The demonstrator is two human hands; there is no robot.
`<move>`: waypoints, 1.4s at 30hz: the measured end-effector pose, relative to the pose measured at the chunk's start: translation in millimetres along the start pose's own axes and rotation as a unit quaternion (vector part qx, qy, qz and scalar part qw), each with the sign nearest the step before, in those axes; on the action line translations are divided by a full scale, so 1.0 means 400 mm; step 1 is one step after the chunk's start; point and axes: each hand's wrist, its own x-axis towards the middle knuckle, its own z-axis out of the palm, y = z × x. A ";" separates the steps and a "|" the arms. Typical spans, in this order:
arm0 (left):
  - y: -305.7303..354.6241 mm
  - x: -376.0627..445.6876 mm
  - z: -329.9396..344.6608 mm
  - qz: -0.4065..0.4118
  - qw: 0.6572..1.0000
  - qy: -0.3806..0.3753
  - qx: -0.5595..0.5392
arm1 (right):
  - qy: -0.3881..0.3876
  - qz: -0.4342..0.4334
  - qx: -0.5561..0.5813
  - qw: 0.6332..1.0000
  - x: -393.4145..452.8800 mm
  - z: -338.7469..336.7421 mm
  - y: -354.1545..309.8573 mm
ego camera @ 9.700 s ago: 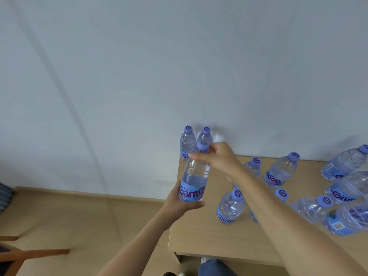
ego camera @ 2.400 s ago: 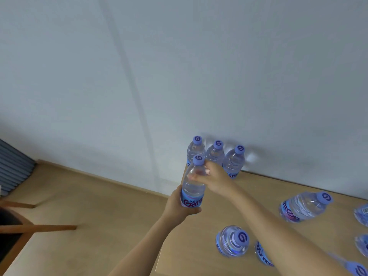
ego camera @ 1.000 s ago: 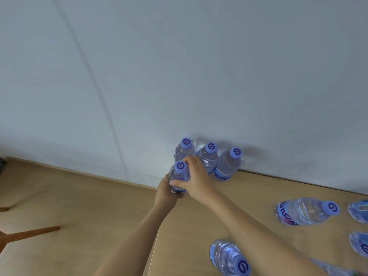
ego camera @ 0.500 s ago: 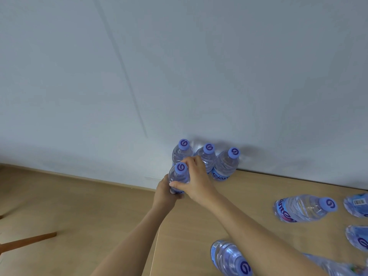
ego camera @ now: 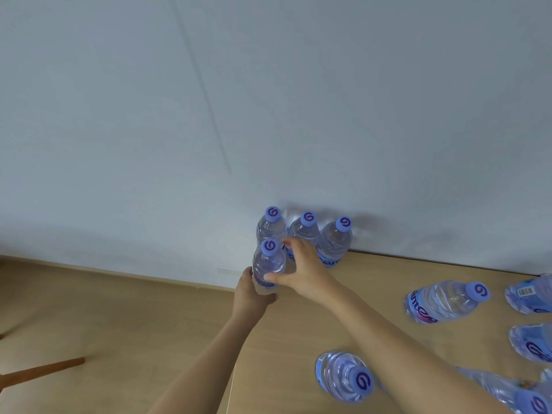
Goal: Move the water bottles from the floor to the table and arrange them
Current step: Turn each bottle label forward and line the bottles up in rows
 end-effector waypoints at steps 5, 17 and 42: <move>-0.028 -0.077 0.013 -0.011 0.999 -0.016 0.033 | -0.028 0.039 0.052 0.997 -0.087 -0.033 0.020; -0.064 -0.259 0.013 0.050 0.992 -0.080 0.088 | 0.037 0.082 0.076 0.993 -0.306 -0.016 0.038; 0.019 -0.404 0.021 0.146 0.949 -0.280 0.025 | 0.210 0.056 0.269 0.938 -0.455 -0.060 -0.026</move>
